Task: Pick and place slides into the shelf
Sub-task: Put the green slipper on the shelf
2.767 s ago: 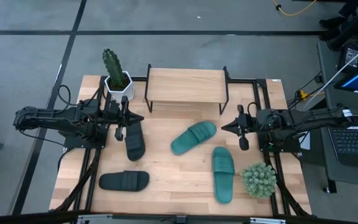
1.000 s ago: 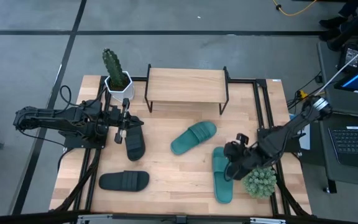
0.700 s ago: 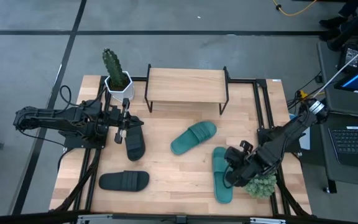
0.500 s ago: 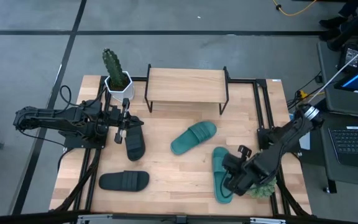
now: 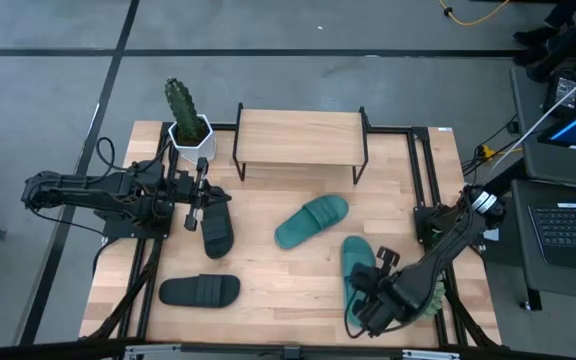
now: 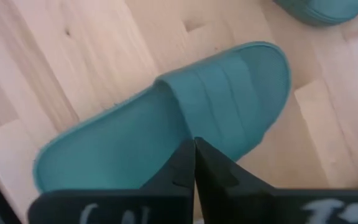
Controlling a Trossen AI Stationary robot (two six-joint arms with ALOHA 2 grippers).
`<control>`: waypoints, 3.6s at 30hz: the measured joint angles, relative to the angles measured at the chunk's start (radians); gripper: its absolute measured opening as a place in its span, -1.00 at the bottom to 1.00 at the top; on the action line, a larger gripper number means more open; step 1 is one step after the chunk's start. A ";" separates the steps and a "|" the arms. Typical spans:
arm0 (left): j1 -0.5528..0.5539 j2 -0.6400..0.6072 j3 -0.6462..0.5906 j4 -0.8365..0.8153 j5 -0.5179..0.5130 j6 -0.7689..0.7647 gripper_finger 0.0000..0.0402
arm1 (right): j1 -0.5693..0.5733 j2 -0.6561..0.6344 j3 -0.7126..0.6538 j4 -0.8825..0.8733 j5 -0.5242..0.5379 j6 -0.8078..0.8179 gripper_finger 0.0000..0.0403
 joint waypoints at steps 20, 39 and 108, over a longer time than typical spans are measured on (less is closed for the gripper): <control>0.000 0.000 0.000 -0.027 0.000 0.002 -1.00 | -0.043 0.001 -0.004 -0.005 0.000 -0.009 -0.60; 0.000 0.000 0.000 -0.057 0.000 0.002 -1.00 | -0.043 0.001 -0.004 -0.004 0.000 -0.008 -0.60; 0.000 0.438 -0.001 0.158 0.033 0.255 -1.00 | -0.179 0.000 -0.004 0.108 0.143 -0.204 0.12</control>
